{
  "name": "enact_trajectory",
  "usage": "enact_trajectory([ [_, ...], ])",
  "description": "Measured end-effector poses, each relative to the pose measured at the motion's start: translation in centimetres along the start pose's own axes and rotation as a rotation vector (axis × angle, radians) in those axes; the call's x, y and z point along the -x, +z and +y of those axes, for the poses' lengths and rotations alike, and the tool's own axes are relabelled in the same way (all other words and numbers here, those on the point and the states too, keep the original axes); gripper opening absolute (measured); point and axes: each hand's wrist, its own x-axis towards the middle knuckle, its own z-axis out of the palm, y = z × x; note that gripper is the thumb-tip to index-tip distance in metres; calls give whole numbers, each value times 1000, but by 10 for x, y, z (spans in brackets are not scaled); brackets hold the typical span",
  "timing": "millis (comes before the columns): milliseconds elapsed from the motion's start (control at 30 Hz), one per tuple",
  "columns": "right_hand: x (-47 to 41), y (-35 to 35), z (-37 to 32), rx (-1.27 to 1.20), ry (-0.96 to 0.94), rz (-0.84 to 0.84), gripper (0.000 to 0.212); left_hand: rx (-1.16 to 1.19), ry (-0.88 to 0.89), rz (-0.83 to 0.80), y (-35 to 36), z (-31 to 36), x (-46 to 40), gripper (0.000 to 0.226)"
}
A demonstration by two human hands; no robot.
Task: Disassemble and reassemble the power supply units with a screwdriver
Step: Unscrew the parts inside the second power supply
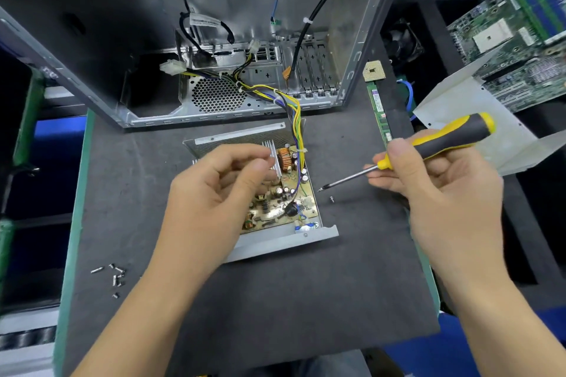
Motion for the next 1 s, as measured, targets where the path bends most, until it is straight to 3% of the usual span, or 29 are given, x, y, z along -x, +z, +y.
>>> enact_trajectory([
  [167, 6, -5, 13, 281, -147, -91, 22, -261, 58, -128, 3, -9, 4, 30],
  [300, 9, 0, 22, 343, -174, -154, 23, -407, 119, -133, 4, -12, 4, 25],
  [1000, 10, 8, 31, 443, -259, -232, 24, -436, 100, -131, 4, -12, 4, 25],
])
